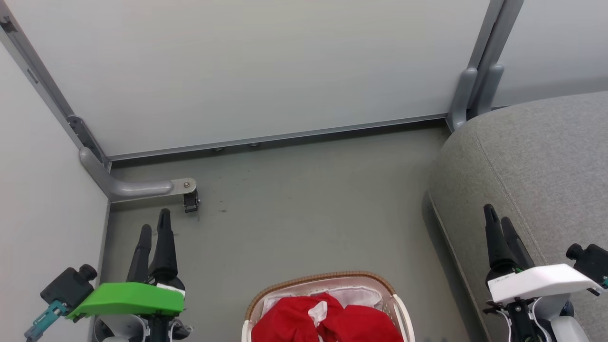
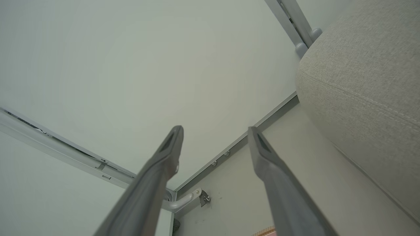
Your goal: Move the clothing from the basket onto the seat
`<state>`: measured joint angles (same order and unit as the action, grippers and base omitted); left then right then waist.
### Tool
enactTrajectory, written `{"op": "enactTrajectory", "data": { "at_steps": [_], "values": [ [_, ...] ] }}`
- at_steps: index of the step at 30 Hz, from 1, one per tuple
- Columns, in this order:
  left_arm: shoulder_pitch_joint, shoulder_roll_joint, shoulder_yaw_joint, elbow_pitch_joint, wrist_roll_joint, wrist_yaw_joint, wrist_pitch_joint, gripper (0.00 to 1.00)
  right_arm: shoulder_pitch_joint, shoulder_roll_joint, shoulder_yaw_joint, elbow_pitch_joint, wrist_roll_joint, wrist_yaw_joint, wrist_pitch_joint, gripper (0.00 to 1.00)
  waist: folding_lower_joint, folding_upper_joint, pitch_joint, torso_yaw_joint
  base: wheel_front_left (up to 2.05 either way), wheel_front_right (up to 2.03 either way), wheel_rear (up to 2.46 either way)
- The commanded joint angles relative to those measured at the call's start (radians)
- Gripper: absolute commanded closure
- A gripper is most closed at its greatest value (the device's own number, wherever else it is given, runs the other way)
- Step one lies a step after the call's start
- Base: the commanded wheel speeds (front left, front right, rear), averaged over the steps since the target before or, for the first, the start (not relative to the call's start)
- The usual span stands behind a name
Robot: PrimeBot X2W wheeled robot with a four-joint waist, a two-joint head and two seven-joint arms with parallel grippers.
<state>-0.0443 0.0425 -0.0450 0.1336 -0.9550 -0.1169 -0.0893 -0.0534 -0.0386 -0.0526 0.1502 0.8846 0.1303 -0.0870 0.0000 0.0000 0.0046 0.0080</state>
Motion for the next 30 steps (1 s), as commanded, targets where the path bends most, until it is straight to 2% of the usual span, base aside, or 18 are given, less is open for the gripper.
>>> {"op": "enactTrajectory", "data": {
  "at_steps": [1, 14, 30],
  "values": [
    [0.004, 0.006, -0.011, -0.019, 0.046, 0.005, -0.009, 0.0, -0.004, -0.007, 0.005, -0.021, -0.042, 0.0, -0.011, 0.0, 0.0, 0.0, 0.0, 0.0, 0.0, 0.0, 0.0],
    [0.033, 0.007, -0.029, -0.02, 0.241, 0.047, -0.049, 0.0, 0.009, -0.009, 0.032, 0.007, -0.244, 0.0, -0.051, 0.0, 0.0, 0.0, -0.002, 0.002, 0.0, 0.0, 0.0],
    [0.07, 0.009, -0.035, 0.019, 0.407, 0.059, -0.09, 0.0, 0.02, -0.011, 0.046, 0.052, -0.417, 0.0, -0.093, 0.0, 0.0, 0.0, -0.013, 0.007, 0.0, 0.0, 0.0]
  ]
}}
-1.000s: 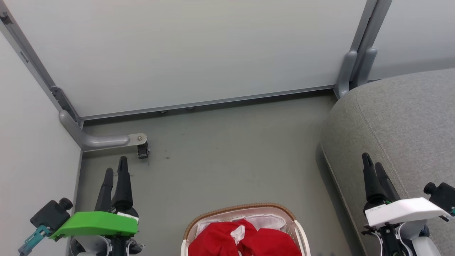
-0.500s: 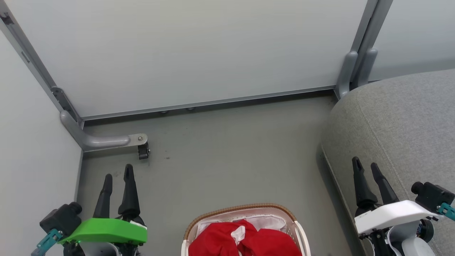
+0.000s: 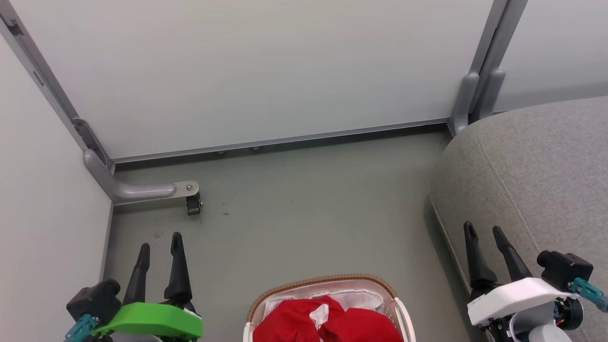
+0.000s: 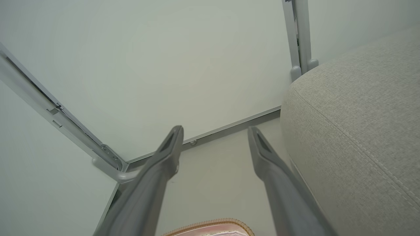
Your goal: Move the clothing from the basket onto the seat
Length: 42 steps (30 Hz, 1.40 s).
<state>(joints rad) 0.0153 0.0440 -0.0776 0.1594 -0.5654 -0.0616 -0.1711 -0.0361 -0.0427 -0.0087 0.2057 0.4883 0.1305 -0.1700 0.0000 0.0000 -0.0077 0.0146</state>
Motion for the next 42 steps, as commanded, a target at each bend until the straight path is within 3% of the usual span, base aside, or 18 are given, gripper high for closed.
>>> {"op": "enactTrajectory", "data": {
  "at_steps": [1, 42],
  "values": [
    [0.013, 0.007, -0.003, -0.004, 0.026, 0.005, -0.01, 0.0, 0.004, -0.006, 0.003, -0.001, -0.03, 0.0, -0.011, 0.0, 0.0, 0.0, -0.001, 0.001, 0.0, 0.0, 0.0],
    [0.045, 0.009, -0.026, 0.079, 0.275, 0.019, -0.091, 0.0, 0.026, -0.01, 0.033, 0.018, -0.343, 0.0, -0.093, 0.0, 0.0, 0.0, -0.005, 0.012, 0.0, 0.0, 0.0]
  ]
}}
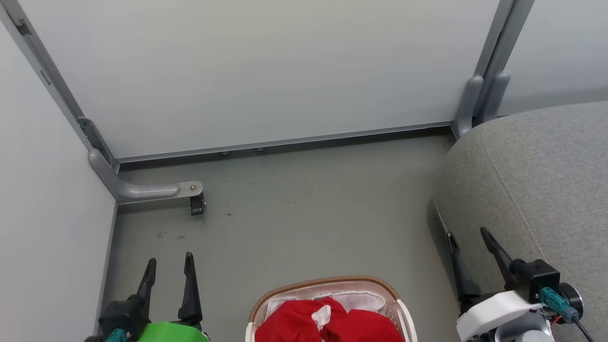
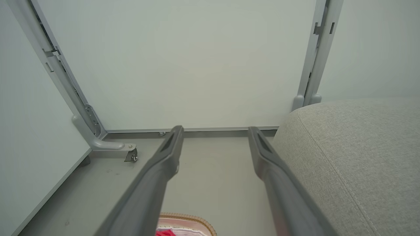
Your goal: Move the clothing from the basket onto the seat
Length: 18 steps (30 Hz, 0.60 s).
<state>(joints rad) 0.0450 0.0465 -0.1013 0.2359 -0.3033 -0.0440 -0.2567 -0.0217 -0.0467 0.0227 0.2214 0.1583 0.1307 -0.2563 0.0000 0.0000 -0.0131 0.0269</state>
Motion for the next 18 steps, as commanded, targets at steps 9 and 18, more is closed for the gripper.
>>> {"op": "enactTrajectory", "data": {
  "at_steps": [9, 18],
  "values": [
    [0.01, 0.007, -0.005, 0.017, 0.016, -0.002, -0.008, 0.0, 0.01, -0.006, 0.001, 0.004, -0.025, 0.0, -0.011, 0.0, 0.0, 0.0, 0.0, -0.001, 0.0, 0.0, 0.0],
    [0.006, 0.007, -0.007, 0.021, 0.013, -0.004, -0.008, 0.0, 0.007, -0.006, -0.004, 0.006, -0.026, 0.0, -0.011, 0.0, 0.0, 0.0, 0.002, -0.001, 0.0, 0.0, 0.0]
  ]
}}
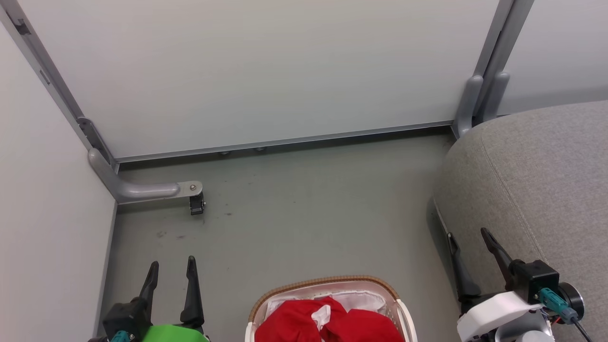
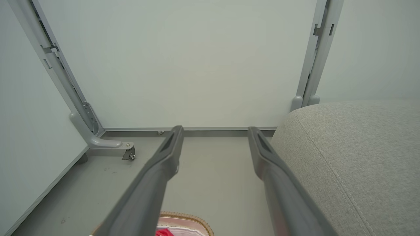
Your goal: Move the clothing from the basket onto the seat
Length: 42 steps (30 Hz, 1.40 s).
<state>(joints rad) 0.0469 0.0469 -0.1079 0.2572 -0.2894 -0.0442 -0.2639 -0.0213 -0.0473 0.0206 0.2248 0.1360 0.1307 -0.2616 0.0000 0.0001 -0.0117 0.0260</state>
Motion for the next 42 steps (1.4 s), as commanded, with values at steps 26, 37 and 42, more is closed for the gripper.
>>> {"op": "enactTrajectory", "data": {
  "at_steps": [26, 37, 42],
  "values": [
    [-0.035, 0.006, -0.037, -0.025, -0.001, -0.01, -0.001, 0.0, -0.03, -0.006, -0.017, -0.019, -0.009, 0.0, -0.005, 0.0, 0.0, -0.0001, 0.071, -0.018, 0.0, 0.0, 0.0],
    [-0.192, 0.006, -0.199, 0.062, 0.071, -0.049, -0.001, 0.0, -0.144, -0.005, -0.054, -0.046, -0.018, 0.0, -0.005, 0.0, 0.0, -0.0001, 0.291, -0.058, 0.0, 0.0, 0.0],
    [-0.285, 0.006, -0.295, 0.175, 0.097, -0.065, -0.001, 0.0, -0.198, -0.005, -0.066, -0.057, -0.02, 0.0, -0.005, 0.0, 0.0, -0.0001, 0.401, -0.089, 0.0, 0.0, 0.0]
  ]
}}
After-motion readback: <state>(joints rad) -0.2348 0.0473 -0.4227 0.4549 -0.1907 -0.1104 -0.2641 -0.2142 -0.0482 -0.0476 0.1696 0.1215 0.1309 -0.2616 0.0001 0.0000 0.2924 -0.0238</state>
